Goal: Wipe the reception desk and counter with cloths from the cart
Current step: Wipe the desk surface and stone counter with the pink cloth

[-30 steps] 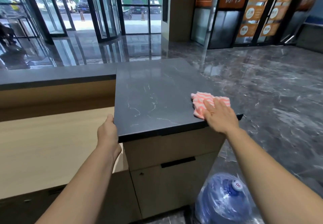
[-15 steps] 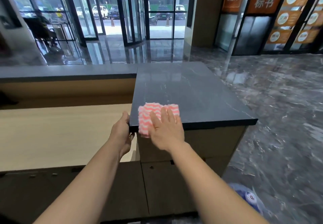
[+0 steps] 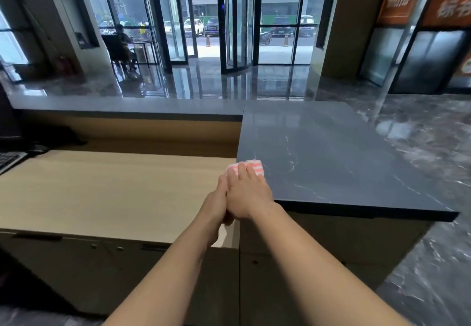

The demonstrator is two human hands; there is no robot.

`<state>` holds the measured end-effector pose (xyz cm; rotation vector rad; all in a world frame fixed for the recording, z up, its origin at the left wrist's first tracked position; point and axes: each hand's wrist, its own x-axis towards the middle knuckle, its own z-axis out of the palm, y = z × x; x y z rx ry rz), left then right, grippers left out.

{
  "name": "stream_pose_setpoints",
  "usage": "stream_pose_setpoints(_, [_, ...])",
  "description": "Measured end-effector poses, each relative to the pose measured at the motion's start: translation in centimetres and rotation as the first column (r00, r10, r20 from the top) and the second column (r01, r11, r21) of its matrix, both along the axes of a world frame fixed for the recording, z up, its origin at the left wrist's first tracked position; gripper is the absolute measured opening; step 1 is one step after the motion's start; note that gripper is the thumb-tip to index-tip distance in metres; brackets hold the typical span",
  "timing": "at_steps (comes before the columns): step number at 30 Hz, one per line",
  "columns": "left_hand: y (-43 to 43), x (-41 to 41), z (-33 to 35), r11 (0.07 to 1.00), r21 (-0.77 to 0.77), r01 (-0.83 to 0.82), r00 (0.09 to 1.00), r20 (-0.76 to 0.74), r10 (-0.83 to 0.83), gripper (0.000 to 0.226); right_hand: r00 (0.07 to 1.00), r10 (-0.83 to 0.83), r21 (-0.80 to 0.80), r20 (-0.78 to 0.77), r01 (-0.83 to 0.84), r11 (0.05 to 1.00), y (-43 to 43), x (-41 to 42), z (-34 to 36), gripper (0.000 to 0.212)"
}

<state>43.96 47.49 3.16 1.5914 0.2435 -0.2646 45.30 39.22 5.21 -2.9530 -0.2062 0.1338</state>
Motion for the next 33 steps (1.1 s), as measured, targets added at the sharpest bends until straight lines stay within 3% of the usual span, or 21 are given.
stream_pose_setpoints(5, [0.0,5.2,-1.5,0.969,-0.246,0.011,0.996,-0.078,-0.031,0.06,0.997,-0.052,0.037,-0.049,0.054,0.998,-0.1,4.3,0.0,0.06])
stream_pose_setpoints(7, [-0.3,7.7,-1.5,0.963,-0.262,0.057,0.994,-0.074,-0.079,0.059,0.995,-0.074,0.032,-0.063,0.076,0.997,-0.5,6.4,0.1,0.06])
stream_pose_setpoints(16, [-2.0,19.7,-1.4,0.973,-0.106,0.204,0.977,-0.037,-0.209,0.07,0.984,-0.156,0.023,-0.082,0.159,0.987,-2.1,17.1,0.0,0.067])
stream_pose_setpoints(26, [-3.2,29.7,-0.1,0.955,0.049,0.294,0.956,0.0,-0.294,0.051,0.968,-0.24,0.002,-0.079,0.241,0.971,-3.3,26.7,0.3,0.086])
stream_pose_setpoints(31, [-4.1,32.7,0.0,0.953,0.109,0.282,0.958,0.018,-0.285,0.065,0.96,-0.268,-0.003,-0.082,0.269,0.963,-3.9,29.4,0.2,0.086])
stream_pose_setpoints(33, [-4.5,33.1,0.1,0.951,0.135,0.276,0.958,0.042,-0.284,0.086,0.96,-0.261,-0.003,-0.105,0.262,0.965,-4.3,29.8,0.2,0.083])
